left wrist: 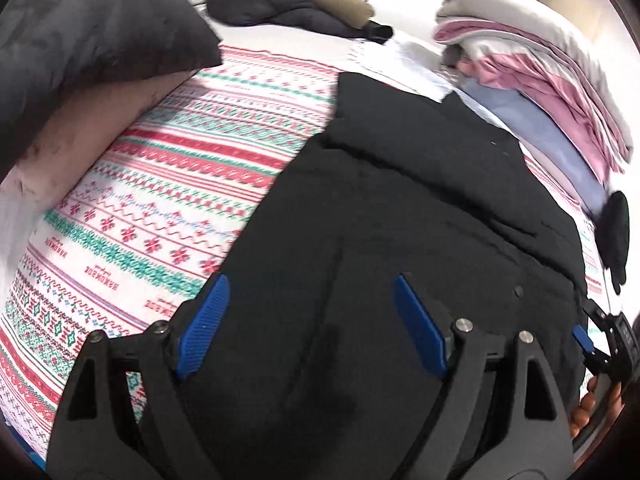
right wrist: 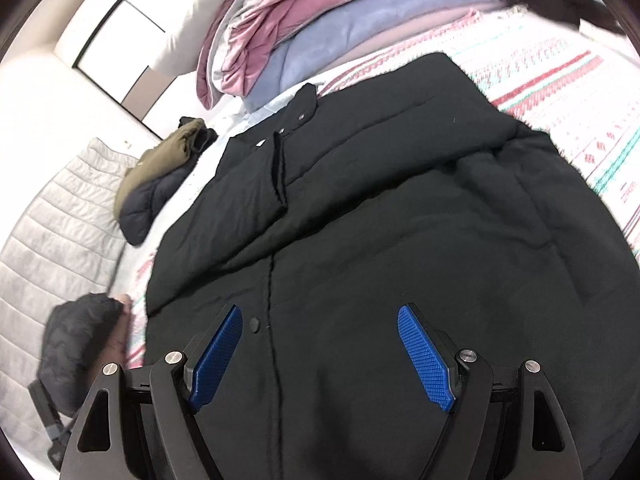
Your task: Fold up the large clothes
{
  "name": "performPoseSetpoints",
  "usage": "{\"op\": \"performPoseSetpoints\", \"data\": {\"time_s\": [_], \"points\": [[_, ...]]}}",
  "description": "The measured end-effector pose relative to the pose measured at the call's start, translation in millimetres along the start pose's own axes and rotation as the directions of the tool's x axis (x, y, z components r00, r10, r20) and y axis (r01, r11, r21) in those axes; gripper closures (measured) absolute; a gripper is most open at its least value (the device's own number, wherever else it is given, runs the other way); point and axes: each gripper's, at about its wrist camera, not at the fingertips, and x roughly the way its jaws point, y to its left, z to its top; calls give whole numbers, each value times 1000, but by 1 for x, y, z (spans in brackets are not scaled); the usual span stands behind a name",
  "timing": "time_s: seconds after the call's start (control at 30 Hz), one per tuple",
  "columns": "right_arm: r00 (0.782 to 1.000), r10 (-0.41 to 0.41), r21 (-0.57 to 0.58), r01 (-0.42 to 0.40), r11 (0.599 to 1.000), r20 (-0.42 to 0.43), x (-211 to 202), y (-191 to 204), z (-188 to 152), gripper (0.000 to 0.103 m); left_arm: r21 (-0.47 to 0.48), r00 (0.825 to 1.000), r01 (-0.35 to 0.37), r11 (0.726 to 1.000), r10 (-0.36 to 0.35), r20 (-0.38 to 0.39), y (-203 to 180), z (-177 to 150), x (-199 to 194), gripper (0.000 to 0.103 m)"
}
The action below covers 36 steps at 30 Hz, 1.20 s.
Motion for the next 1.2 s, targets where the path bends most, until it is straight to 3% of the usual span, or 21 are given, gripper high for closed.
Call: {"op": "performPoseSetpoints", "data": {"time_s": [0.23,0.33,0.53,0.8,0.83,0.9,1.0,1.1,1.2], "points": [[996,-58,-93,64,994,69,-11,19,-4,21,-19,999,37,999,-37,7,4,-8,-10,19],[983,-139,-190,159,969,116,-21,39,-13,21,1,999,35,999,-35,23,2,-14,-20,19],[960,-188,-319,249,915,208,-51,72,-31,21,51,996,11,999,-15,89,4,-22,-45,19],[913,-205,-383,340,859,353,-116,91,-57,20,92,979,-19,996,0,206,11,-31,-80,16],[901,-204,-384,356,852,383,-128,93,-64,19,109,971,-29,994,2,239,12,-35,-87,14],[884,-200,-385,375,843,424,-142,94,-75,17,138,958,-58,989,16,287,13,-41,-95,1],[852,-227,-383,430,818,472,-160,91,-93,16,153,935,-142,978,82,344,19,-53,-104,1],[845,-248,-392,455,800,474,-167,82,-104,16,183,939,-152,971,84,333,25,-61,-106,1],[832,-297,-391,497,775,470,-173,66,-117,16,215,954,-158,964,93,286,34,-70,-106,1]]}}
